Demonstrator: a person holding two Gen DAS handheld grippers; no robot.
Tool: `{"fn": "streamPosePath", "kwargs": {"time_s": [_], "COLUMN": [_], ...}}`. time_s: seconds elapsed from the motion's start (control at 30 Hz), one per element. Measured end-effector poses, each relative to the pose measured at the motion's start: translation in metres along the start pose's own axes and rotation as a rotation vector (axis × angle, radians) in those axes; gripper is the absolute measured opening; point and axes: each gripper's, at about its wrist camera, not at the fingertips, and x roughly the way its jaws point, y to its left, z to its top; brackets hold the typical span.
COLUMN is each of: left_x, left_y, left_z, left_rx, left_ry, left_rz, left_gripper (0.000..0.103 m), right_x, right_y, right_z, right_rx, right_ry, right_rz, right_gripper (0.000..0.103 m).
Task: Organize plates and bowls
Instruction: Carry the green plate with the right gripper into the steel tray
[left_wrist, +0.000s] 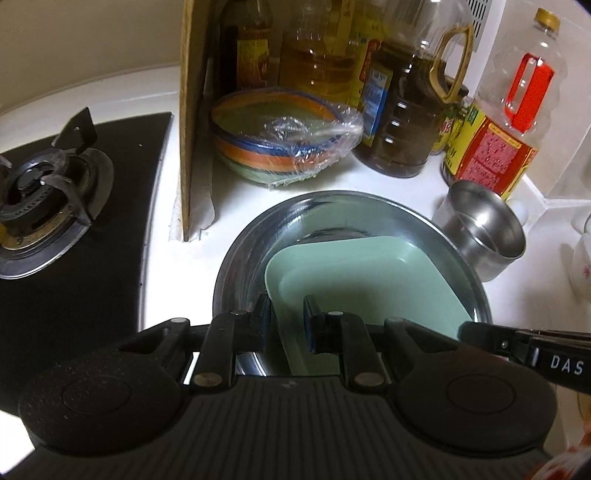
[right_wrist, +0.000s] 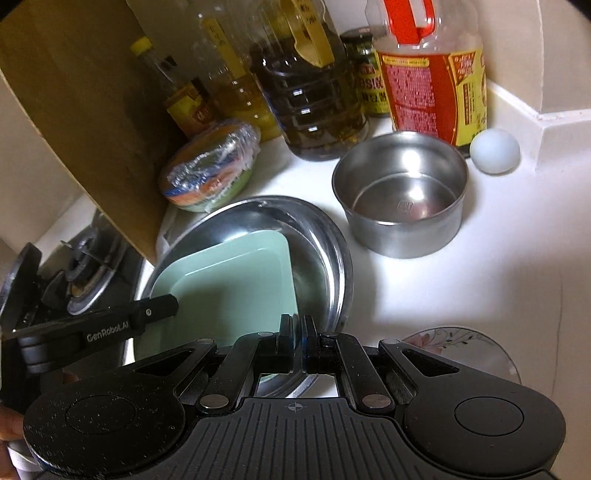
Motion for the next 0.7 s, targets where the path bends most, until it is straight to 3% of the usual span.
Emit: {"fn": "streamPosePath", "kwargs": {"time_s": [0.5, 0.7], "left_x": [0.027, 0.023], "left_y": [0.008, 0.005], "left_z": [0.006, 0.005], "left_rx": [0.024, 0.06], "left_ry": [0.064, 0.05], "left_rz": [-0.038, -0.043], "left_gripper": [0.017, 0.018], "right_x": [0.02, 0.019], "right_y": [0.005, 0.006], "right_z": [0.001, 0.0], "right_rx": [0.016, 0.015], "right_ry": [0.023, 0.012], "right_rz": [-0.065, -0.084], "right_gripper": [0.005, 0.005]}}
